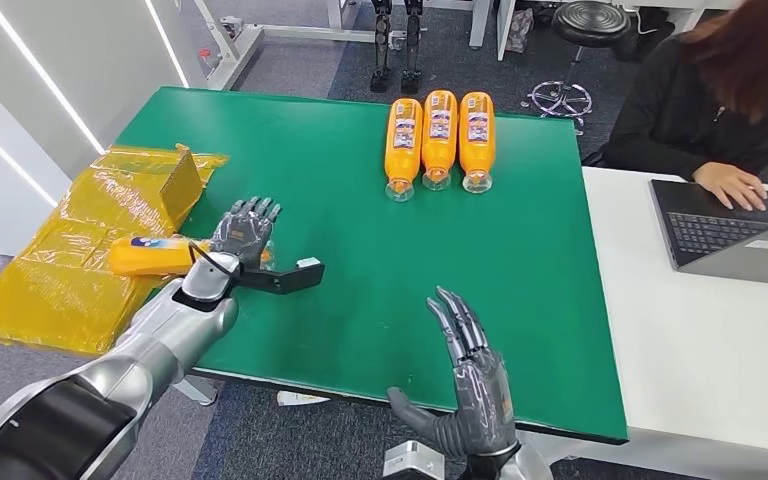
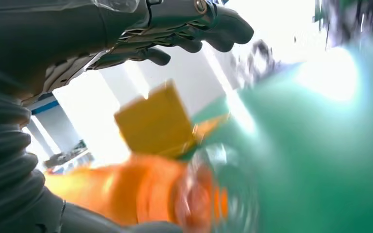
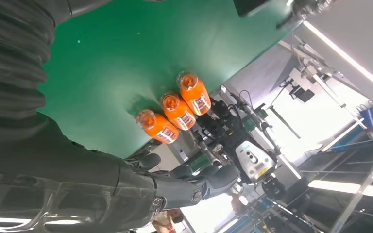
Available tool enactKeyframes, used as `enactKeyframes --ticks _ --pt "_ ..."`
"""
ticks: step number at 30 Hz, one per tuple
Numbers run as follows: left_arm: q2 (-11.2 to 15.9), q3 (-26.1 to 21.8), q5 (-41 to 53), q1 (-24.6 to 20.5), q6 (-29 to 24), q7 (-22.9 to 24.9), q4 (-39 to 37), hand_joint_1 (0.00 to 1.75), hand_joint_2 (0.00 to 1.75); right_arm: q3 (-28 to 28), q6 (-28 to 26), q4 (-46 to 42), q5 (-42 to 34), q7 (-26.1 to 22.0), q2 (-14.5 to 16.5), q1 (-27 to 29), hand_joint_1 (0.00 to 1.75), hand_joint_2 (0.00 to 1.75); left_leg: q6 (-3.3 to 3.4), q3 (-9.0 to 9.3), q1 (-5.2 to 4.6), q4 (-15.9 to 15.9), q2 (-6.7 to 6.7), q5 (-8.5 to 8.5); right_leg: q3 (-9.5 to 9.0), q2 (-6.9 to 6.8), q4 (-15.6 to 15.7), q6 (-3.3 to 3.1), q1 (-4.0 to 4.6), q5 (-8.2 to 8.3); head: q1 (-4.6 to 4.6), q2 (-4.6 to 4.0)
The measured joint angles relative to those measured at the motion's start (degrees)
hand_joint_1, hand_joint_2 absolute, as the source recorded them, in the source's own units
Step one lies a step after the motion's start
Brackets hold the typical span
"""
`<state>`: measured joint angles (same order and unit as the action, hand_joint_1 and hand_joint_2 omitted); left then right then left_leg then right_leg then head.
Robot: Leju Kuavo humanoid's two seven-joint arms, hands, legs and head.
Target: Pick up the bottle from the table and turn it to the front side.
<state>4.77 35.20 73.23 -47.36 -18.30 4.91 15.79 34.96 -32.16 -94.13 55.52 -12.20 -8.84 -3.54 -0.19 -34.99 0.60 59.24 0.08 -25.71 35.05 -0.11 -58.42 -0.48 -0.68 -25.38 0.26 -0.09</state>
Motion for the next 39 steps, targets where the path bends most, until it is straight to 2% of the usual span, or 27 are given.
enactKeyframes --ticks 4,7,11,16,21,23,24,25,28,29,31,35,39 --pt "-1.3 -0.9 0.6 0.6 -14.7 -2.4 3.1 0.00 1.75 -1.2 -0.1 -1.1 1.3 0.6 0.1 1.6 0.00 1.75 0.00 -0.01 -0.01 0.0 -0.01 -0.01 -0.01 -0.03 0.0 0.00 -0.01 0.00 0.01 0.00" --pt "-1.8 -2.8 3.2 3.6 -20.4 -4.2 9.8 0.00 1.75 -2.0 -0.7 -1.8 1.3 0.6 0.1 3.2 0.00 1.75 0.02 0.00 -0.03 0.0 0.03 -0.02 0.00 0.01 0.0 0.00 -0.02 0.00 0.00 0.00" --pt "-2.1 -5.8 5.1 8.8 -21.5 -7.7 21.0 0.00 0.00 -3.0 -2.4 -2.2 1.2 0.5 -0.1 4.7 0.00 1.75 0.01 -0.01 -0.02 0.0 0.04 -0.04 0.03 0.03 0.0 0.00 -0.02 -0.01 0.00 0.00" --pt "-2.7 -9.1 -2.2 15.2 -21.6 -15.3 35.3 0.00 0.00 -4.4 -5.0 -2.4 0.6 0.1 -0.8 6.9 0.00 1.75 -0.01 -0.02 -0.02 0.0 0.04 -0.05 0.03 0.03 0.0 0.01 -0.02 -0.03 0.01 0.00" --pt "-2.9 -10.3 -20.6 22.8 -21.1 -26.0 48.8 0.00 0.00 -5.6 -6.9 -3.0 -1.2 -0.9 -2.1 8.8 0.00 1.75 -0.01 -0.03 -0.02 0.0 0.04 -0.09 0.04 0.04 0.0 0.02 -0.02 -0.07 -0.01 0.00" --pt "-2.9 -10.3 -30.0 25.9 -18.0 -30.2 53.6 0.00 0.00 -6.2 -7.0 -3.6 -2.3 -1.8 -2.7 9.5 0.00 1.75 0.00 -0.03 -0.02 0.0 0.04 -0.11 0.03 0.02 0.0 0.03 -0.02 -0.09 -0.01 0.00" --pt "-2.9 -10.3 -35.7 27.5 -14.5 -32.4 55.7 0.00 0.00 -6.6 -7.0 -4.0 -3.0 -2.5 -2.9 9.8 0.00 1.75 0.00 -0.04 -0.02 0.0 0.04 -0.12 0.03 0.02 0.1 0.04 -0.02 -0.10 0.00 0.00" --pt "-3.0 -10.3 -43.3 29.2 -8.8 -34.7 58.0 0.00 0.44 -7.2 -7.0 -4.5 -4.0 -3.4 -3.0 10.2 0.00 1.75 0.02 -0.04 -0.02 0.0 0.04 -0.16 0.03 0.02 0.1 0.05 -0.02 -0.11 -0.01 0.00" --pt "-3.8 -10.5 -67.5 34.3 13.6 -38.8 63.3 0.00 1.75 -9.7 -7.0 -7.0 -7.3 -7.1 -3.0 12.4 0.00 1.75 0.07 -0.05 -0.02 0.0 0.02 -0.25 0.03 0.00 0.1 0.09 -0.02 -0.16 0.00 0.00" --pt "-4.3 -10.7 -73.1 35.8 19.5 -39.2 64.4 0.00 1.75 -10.7 -7.0 -8.1 -8.3 -8.3 -2.8 13.5 0.00 1.75 0.07 -0.06 -0.03 0.0 0.01 -0.26 0.02 -0.01 0.1 0.09 -0.02 -0.18 0.01 0.00" --pt "-5.4 -11.1 -78.0 38.4 25.7 -39.5 65.8 0.00 1.75 -13.1 -7.0 -10.9 -10.3 -10.9 -1.8 15.9 0.00 1.75 0.07 -0.06 -0.03 0.0 0.00 -0.30 0.02 -0.02 0.1 0.09 -0.02 -0.21 0.00 0.00" --pt "-7.4 -11.9 -78.9 41.9 29.2 -39.4 67.3 0.00 1.75 -17.6 -7.0 -16.5 -14.4 -15.3 0.5 20.4 0.00 1.75 0.07 -0.06 -0.03 0.0 0.00 -0.38 0.02 -0.02 0.1 0.09 -0.02 -0.25 -0.01 0.00" --pt "-8.4 -12.7 -78.0 44.2 30.1 -38.8 68.5 0.00 1.75 -21.0 -7.0 -21.1 -14.1 -15.7 2.0 23.8 0.00 1.75 0.07 -0.06 -0.02 0.0 0.00 -0.40 0.02 -0.02 0.1 0.08 -0.02 -0.27 0.01 0.00"
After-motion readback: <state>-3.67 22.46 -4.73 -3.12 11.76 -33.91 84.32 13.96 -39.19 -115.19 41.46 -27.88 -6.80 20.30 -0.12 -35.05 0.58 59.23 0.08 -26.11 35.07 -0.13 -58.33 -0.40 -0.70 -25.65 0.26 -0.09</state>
